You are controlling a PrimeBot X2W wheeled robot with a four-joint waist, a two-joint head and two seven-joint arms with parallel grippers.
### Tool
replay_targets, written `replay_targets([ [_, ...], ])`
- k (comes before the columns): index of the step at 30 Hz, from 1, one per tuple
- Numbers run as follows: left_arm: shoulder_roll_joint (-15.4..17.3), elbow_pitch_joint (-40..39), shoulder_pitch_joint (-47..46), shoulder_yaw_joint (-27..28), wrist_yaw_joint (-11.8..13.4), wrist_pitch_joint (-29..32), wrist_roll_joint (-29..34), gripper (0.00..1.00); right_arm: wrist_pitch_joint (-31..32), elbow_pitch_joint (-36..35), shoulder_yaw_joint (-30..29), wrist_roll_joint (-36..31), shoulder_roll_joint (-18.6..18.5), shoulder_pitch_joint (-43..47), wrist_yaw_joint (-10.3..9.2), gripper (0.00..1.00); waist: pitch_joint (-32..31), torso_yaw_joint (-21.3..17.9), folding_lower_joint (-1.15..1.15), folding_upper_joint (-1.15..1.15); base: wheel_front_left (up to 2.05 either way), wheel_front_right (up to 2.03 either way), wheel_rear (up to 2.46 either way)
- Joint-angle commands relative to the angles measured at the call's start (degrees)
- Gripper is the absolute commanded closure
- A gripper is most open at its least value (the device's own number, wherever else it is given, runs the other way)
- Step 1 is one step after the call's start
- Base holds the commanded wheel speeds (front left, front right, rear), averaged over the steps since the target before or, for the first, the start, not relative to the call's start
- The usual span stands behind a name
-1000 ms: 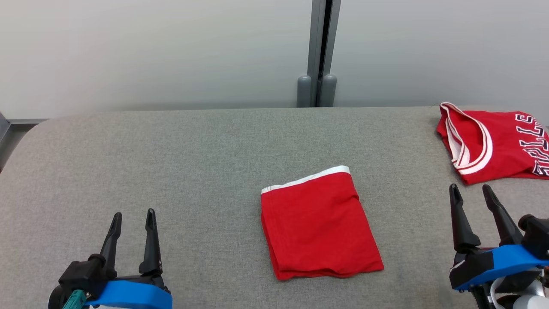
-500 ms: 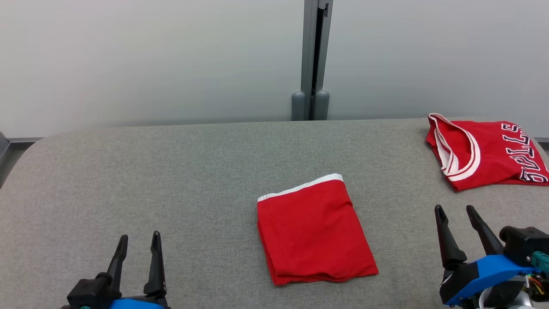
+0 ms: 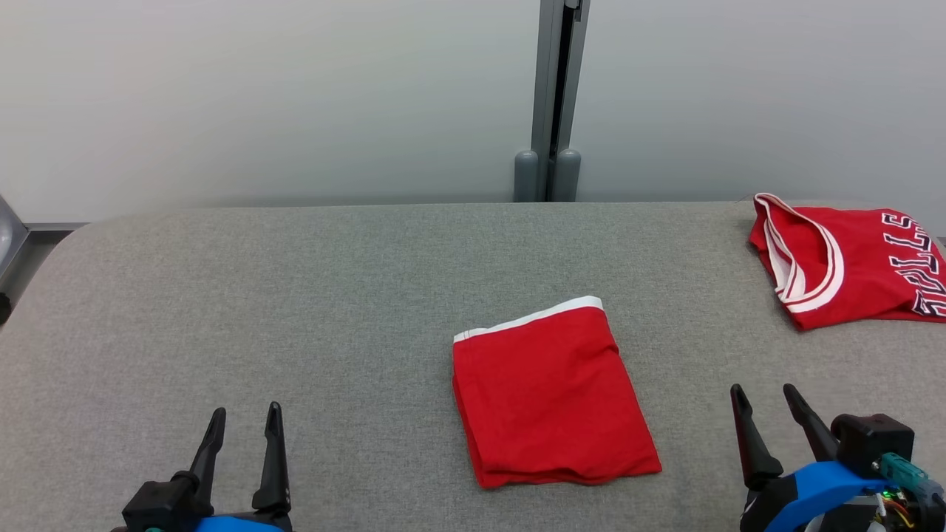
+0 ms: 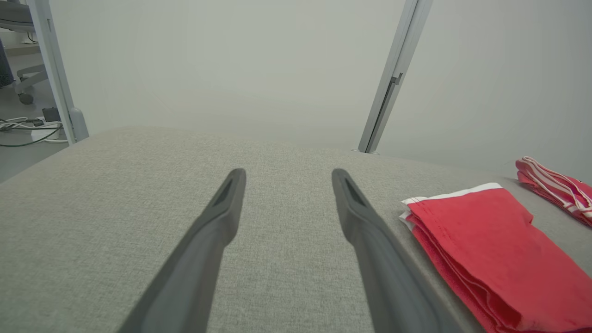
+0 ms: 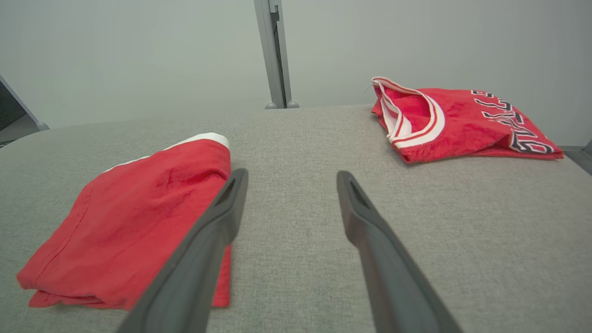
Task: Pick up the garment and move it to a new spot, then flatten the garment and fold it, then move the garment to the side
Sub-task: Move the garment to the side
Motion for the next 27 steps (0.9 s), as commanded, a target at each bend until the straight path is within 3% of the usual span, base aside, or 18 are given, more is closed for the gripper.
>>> replay_targets([
  [1, 0.0, 0.1, -0.6, 0.0, 0.0, -0.2, 0.2, 0.0, -1.0, 0.6, 0.5, -0.7, -0.1, -0.3, 0.01, 0.0, 0.1, 0.1, 0.0, -0.01, 0.0, 0.0, 0.0],
  [18, -0.1, -1.0, -1.7, 0.0, -0.1, -0.2, 0.6, 0.0, -0.4, 2.6, 2.4, -1.3, -0.1, -2.7, 0.01, 0.0, 1.8, 1.2, 0.0, -0.01, 0.0, 0.0, 0.0],
  [22, -0.1, -1.9, -2.4, 0.1, -0.1, -0.2, 0.9, 0.0, 3.8, 2.3, 5.9, -0.9, -0.1, -7.1, 0.01, 0.0, 3.1, 1.7, 0.0, -0.01, 0.0, 0.0, 0.0],
  [27, -0.1, -2.8, -3.6, -0.5, -0.1, -0.2, 1.4, 0.0, 15.5, 6.1, 11.3, 1.8, -2.0, -14.5, 0.0, 0.0, 5.0, 3.3, 0.0, -0.01, 0.0, 0.0, 0.0],
])
